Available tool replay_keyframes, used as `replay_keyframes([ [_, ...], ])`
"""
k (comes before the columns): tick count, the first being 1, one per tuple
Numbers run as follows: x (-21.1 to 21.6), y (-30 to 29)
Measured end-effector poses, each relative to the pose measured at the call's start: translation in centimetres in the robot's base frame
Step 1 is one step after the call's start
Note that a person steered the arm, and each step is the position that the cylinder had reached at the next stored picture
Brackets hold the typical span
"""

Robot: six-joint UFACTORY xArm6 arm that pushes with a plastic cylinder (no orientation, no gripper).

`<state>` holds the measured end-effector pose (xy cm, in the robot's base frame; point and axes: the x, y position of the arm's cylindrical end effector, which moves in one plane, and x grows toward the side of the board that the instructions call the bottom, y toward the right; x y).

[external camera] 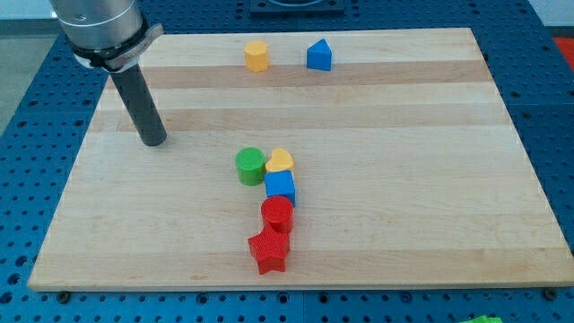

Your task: Move your hand to the top left side of the board

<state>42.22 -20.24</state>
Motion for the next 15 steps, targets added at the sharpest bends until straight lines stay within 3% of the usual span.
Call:
replay_keyframes([
  [4, -1.2, -2.3],
  [9, -12.9, -2.2],
  [15, -17.0, -1.6],
])
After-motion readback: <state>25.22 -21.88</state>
